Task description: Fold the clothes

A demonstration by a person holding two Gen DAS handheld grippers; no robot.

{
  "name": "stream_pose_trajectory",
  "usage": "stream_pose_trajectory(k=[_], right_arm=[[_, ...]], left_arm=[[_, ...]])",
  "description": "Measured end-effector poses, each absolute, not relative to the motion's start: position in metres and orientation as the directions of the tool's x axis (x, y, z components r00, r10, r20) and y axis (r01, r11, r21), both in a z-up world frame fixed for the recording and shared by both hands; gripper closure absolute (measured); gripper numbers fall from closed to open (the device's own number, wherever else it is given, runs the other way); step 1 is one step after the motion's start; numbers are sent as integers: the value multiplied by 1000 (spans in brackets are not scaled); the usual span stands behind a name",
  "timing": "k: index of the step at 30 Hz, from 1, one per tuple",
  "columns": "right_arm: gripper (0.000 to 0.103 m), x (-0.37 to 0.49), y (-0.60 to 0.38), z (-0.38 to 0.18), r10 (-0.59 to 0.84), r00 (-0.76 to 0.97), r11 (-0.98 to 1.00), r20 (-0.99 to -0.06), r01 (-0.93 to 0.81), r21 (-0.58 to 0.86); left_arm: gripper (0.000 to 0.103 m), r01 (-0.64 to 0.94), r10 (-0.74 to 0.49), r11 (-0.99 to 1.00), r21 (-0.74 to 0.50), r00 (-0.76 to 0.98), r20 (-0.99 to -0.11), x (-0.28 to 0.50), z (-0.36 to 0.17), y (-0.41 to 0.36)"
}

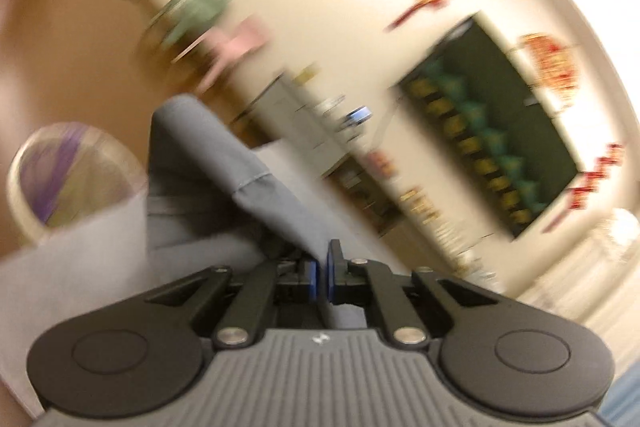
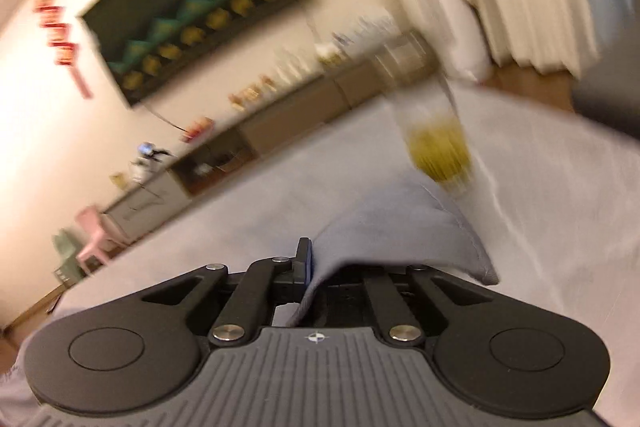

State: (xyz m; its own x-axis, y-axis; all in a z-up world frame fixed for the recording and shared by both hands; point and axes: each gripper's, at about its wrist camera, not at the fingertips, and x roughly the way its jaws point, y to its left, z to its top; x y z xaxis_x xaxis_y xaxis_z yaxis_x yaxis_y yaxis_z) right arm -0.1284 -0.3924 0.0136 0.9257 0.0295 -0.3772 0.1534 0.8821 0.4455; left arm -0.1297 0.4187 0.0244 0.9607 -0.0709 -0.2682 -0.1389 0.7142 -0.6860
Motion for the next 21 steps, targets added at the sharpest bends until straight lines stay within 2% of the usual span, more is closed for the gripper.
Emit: stream_pose_trajectory(k=[5, 7, 10, 12, 14, 16, 17, 18, 19, 21], right_arm=[[101, -149, -385, 105, 40, 966, 937, -255, 52, 344], [101, -144, -389, 132, 26, 968, 950, -249, 54, 307], [100, -103, -391, 143, 12, 942, 961, -336, 82, 264], [100, -63, -383, 128, 13, 901, 966, -433, 101, 237], [98, -8, -367, 96, 21, 832, 972, -554, 111, 205], [93, 50, -350, 52, 1, 750, 977, -661, 142, 162], [88, 79, -343, 26, -9, 702, 978, -712, 154, 140], [74, 105, -337, 1, -29, 658, 977, -752, 179, 119], [68, 115, -335, -10, -55, 653, 974, -756, 203, 104], [64, 121, -335, -18, -109, 684, 967, -721, 241, 82]], left_arm=[[99, 49, -91, 800, -598, 995, -41, -136, 155, 390], [98, 34, -91, 816, -577, 993, -71, -106, 191, 383], [98, -101, -58, 833, -543, 962, -268, -24, 198, 382], [96, -221, -31, 841, -494, 892, -451, 50, 167, 384], [94, -369, 45, 845, -387, 771, -636, 124, 109, 395], [91, -490, 138, 840, -234, 609, -781, 193, 47, 406], [91, -580, 199, 795, -176, 524, -828, 209, 20, 413], [91, -638, 235, 756, -149, 475, -848, 216, 0, 419], [91, -648, 246, 741, -175, 505, -827, 211, -3, 418], [88, -628, 256, 747, -218, 574, -778, 193, -5, 411]])
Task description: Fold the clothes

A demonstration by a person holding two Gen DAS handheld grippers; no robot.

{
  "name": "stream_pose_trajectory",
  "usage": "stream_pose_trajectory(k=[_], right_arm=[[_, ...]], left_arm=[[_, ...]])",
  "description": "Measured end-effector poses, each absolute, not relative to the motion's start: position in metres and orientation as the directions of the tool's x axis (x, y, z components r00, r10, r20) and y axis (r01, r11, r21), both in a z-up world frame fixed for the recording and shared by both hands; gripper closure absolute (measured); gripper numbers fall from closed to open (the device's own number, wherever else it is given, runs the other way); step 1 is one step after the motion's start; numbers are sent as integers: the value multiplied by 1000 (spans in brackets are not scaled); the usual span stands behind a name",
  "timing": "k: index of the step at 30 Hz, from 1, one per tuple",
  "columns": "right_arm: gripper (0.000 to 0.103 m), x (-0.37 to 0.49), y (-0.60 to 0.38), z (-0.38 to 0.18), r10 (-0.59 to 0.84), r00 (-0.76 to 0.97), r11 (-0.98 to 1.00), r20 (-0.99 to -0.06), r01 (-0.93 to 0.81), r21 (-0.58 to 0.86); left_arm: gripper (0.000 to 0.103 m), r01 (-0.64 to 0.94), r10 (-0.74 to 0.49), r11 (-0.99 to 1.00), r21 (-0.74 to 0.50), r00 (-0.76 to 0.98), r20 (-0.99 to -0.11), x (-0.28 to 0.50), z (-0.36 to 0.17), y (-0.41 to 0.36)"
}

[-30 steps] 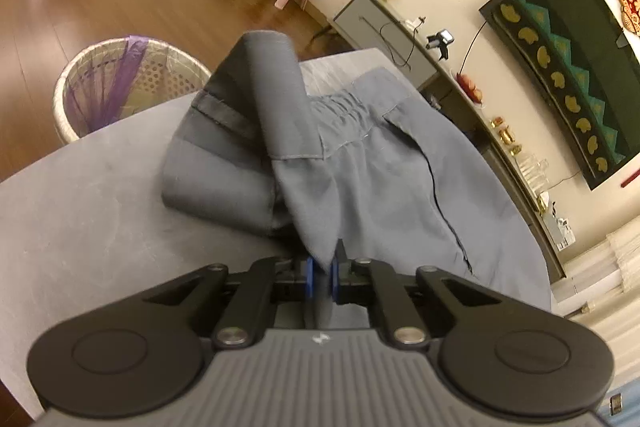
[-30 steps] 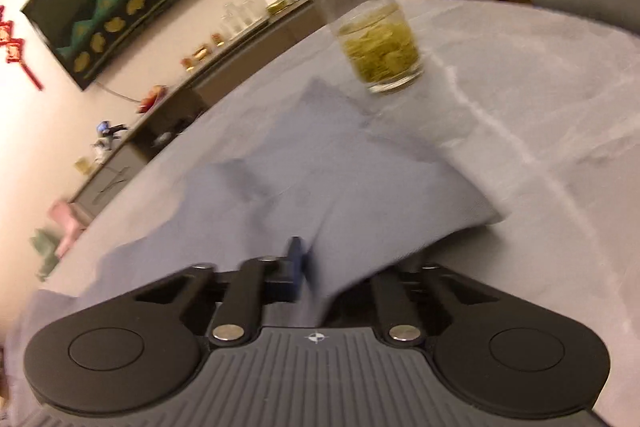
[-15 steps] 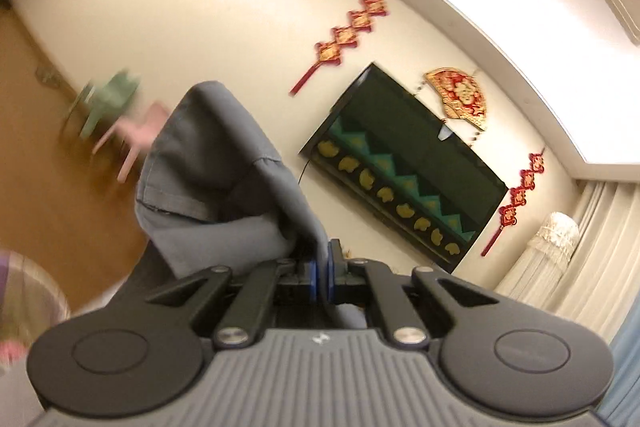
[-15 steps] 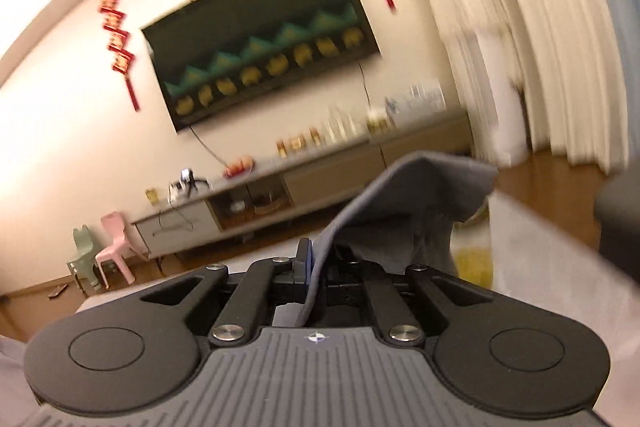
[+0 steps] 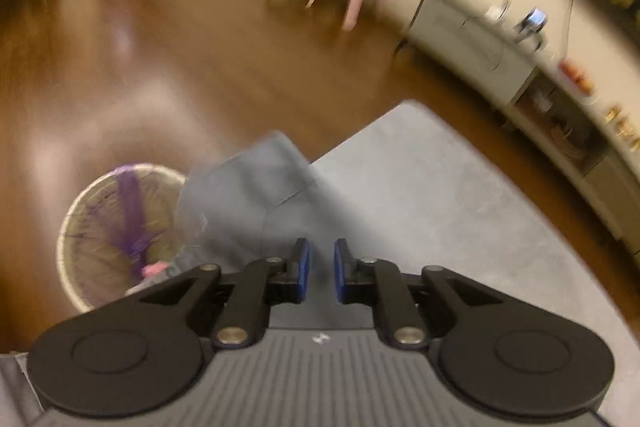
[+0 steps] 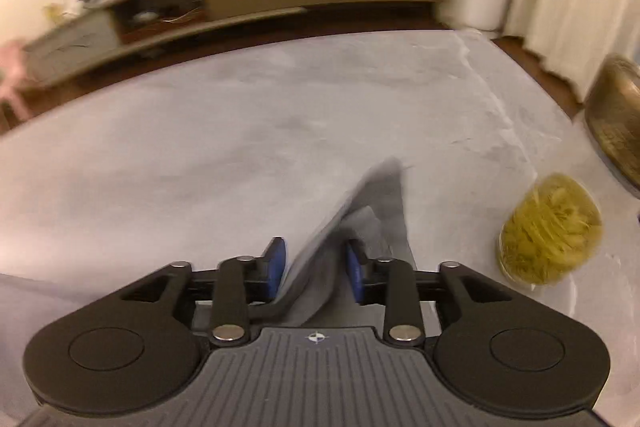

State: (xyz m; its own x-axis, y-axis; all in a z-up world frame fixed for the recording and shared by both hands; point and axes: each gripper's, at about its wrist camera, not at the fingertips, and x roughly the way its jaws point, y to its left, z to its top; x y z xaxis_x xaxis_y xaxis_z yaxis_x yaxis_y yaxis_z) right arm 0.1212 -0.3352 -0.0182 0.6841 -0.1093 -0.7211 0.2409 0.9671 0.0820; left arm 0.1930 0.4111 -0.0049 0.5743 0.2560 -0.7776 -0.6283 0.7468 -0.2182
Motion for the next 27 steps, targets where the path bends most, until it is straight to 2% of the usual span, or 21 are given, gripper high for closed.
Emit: stream_pose_trajectory(k=[1, 3, 7, 8, 10, 12, 15, 17, 19, 21, 23, 24, 25, 26, 27], right_arm=[[56, 124, -335, -22, -136, 698, 963, -703, 260, 72], [49, 107, -333, -16, -154, 747, 963, -647, 261, 71], [48, 50, -324, -12, -144, 823, 981, -550, 191, 29], [48, 42, -317, -15, -112, 828, 989, -550, 148, 22], [49, 42, -299, -31, -36, 803, 999, -595, 38, -9], [50, 60, -291, -47, -54, 779, 997, -624, 3, -83], [48, 90, -299, -53, -111, 762, 991, -638, 36, -129], [42, 101, -299, -51, -158, 770, 980, -619, 45, -194], [26, 106, -296, -51, -168, 774, 962, -611, -5, -272], [20, 107, -290, -54, -155, 773, 926, -615, -103, -362], [21, 109, -281, -60, -121, 771, 868, -625, -223, -443], [40, 113, -278, -64, -95, 752, 843, -653, -288, -454], [91, 120, -278, -64, -88, 734, 839, -673, -310, -447], [103, 128, -279, -62, -98, 725, 845, -681, -301, -442], [103, 136, -280, -60, -107, 716, 851, -689, -292, -436]], left_arm=[[88, -598, 252, 767, -233, 614, -748, 181, -3, 405], [88, -532, 244, 818, -218, 665, -706, 149, 1, 391], [78, -374, 128, 900, -222, 716, -686, 119, -9, 352], [78, -335, 90, 913, -231, 719, -689, 115, -16, 344], [78, -350, 91, 913, -211, 677, -730, 126, -35, 338], [79, -384, 114, 905, -183, 634, -765, 133, -52, 334], [79, -399, 173, 910, -113, 614, -770, 129, -55, 336], [79, -420, 205, 903, -88, 602, -771, 118, -58, 336], [78, -446, 235, 893, -56, 570, -787, 112, -67, 349], [74, -465, 238, 883, -58, 551, -800, 110, -73, 360], [74, -481, 232, 873, -80, 554, -800, 106, -71, 364], [74, -487, 230, 869, -89, 555, -799, 106, -70, 366], [75, -493, 236, 865, -96, 568, -788, 103, -65, 367], [77, -498, 243, 861, -102, 580, -777, 100, -59, 367], [77, -501, 266, 859, -106, 613, -744, 93, -48, 365]])
